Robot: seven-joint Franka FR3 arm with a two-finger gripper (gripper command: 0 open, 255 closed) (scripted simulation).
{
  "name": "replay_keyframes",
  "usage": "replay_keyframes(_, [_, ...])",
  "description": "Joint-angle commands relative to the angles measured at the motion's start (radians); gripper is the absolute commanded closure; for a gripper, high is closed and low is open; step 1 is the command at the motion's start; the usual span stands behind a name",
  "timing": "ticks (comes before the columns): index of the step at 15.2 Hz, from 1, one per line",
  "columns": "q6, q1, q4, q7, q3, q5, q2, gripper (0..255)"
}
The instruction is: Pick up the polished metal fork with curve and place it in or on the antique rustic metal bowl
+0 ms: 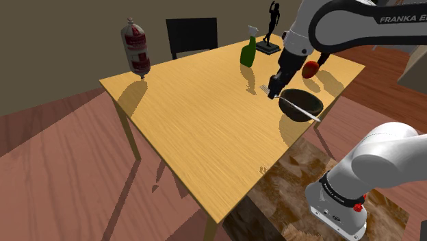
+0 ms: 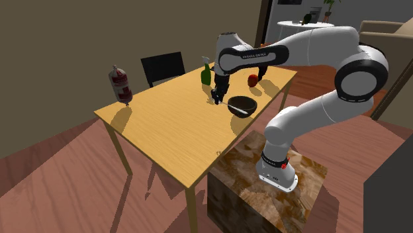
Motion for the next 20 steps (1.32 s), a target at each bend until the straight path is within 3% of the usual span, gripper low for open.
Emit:
replay_keyframes(1, [-0.015,-0.018,0.0,-0.039,-0.035,-0.021,-0.012,255])
replay_keyframes(14, [-0.04,-0.169,0.02,-0.364,-0.329,-0.201,-0.013,255])
replay_keyframes(20, [0.044,-0.173,-0.054,-0.366,-0.339,-0.208,-0.003,255])
